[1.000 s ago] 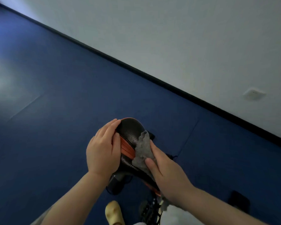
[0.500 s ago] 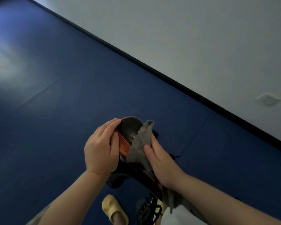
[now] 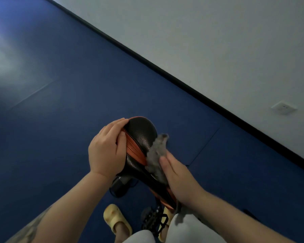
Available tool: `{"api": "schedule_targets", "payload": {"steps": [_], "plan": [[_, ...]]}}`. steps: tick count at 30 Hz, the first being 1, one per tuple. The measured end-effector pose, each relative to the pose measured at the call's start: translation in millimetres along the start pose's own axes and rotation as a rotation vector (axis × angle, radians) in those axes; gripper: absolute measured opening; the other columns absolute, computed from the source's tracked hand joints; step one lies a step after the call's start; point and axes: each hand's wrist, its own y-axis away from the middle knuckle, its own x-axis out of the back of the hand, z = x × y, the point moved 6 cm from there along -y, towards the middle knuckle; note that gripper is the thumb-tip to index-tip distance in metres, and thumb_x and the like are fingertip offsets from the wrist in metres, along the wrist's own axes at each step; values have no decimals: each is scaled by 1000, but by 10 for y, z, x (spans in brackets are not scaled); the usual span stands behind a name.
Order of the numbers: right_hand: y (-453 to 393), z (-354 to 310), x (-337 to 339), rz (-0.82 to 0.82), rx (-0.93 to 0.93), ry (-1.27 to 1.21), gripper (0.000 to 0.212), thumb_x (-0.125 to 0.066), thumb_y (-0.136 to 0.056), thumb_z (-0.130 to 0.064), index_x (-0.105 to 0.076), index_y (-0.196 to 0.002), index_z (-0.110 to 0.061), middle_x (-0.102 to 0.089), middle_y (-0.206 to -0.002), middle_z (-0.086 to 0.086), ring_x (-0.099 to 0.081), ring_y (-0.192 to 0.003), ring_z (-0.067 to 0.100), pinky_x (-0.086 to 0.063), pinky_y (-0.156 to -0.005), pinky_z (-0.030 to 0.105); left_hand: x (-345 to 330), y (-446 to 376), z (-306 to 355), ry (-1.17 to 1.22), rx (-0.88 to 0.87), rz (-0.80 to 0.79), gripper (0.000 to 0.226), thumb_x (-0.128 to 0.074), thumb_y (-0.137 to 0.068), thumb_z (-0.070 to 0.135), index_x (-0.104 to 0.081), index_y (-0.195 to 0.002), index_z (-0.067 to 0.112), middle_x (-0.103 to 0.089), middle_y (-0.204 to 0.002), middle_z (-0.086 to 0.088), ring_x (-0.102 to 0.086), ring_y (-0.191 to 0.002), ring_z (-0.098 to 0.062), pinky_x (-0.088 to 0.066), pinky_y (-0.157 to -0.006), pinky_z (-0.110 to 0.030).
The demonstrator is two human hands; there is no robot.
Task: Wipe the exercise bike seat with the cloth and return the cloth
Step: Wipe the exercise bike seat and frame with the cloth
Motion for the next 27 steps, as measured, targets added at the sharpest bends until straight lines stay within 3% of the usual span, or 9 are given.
{"api": "schedule_targets", "payload": {"steps": [3,6,9,12,17,21,25,27], "plan": [[-423,-173,-67,17,19,-45,48,-31,-103,-36,-21,-149,-35,-42,-143,-17,-39,-129,-8,-29,-110,15,11,-6,12,-10,1,9,34,-43,-90,15,-63,-117,20,-65,-118,6,-58,-108,-10,-45,-85,-24],[-310,-181,-72,-18,34,-43,51,-31,-102,-37,-13,-150,-38,-34,-146,-22,-34,-129,-14,-28,-107,8,17,-7,8,-20,-1,9,34,-44,-90,14,-63,-117,20,-66,-117,6,-58,-108,-11,-44,-85,-23],[217,30,-10,-64,7,24,48,-33,-100,-44,-20,-146,-48,-39,-145,-27,-36,-132,-10,-31,-114,26,14,-12,-2,-5,7,6,34,-44,-90,15,-63,-118,20,-65,-118,6,-59,-107,-12,-47,-85,-27],[256,104,19,-47,-33,-20,37,-32,-99,-45,-40,-135,-47,-57,-131,-19,-50,-123,-3,-40,-109,35,-2,-2,-10,-4,-3,2,33,-44,-91,15,-63,-118,18,-65,-118,5,-59,-107,-12,-46,-86,-27],[-508,-222,-70,37,35,-39,45,-30,-103,-35,-27,-148,-29,-46,-140,-14,-43,-127,-4,-34,-108,16,14,4,9,4,-4,18,33,-44,-90,12,-65,-116,17,-67,-115,4,-60,-107,-12,-47,-86,-25],[-396,-232,-55,32,29,-17,43,-30,-103,-35,-29,-146,-32,-46,-133,-22,-42,-122,-13,-32,-98,2,18,-11,2,20,-9,-2,33,-44,-90,13,-63,-117,18,-66,-116,5,-59,-107,-11,-47,-86,-27],[56,-44,-28,-16,-27,81,40,-30,-101,-39,-36,-141,-37,-51,-130,-26,-44,-120,-15,-34,-109,16,0,-13,-22,45,-9,-33,34,-44,-91,17,-62,-119,19,-64,-120,6,-58,-110,-11,-48,-90,-34],[-35,-122,-49,24,-27,97,35,-29,-101,-40,-33,-135,-43,-46,-123,-35,-41,-111,-27,-32,-102,4,-16,-8,-28,61,-26,-54,34,-43,-91,18,-61,-121,19,-63,-123,5,-56,-113,-11,-47,-93,-35]]}}
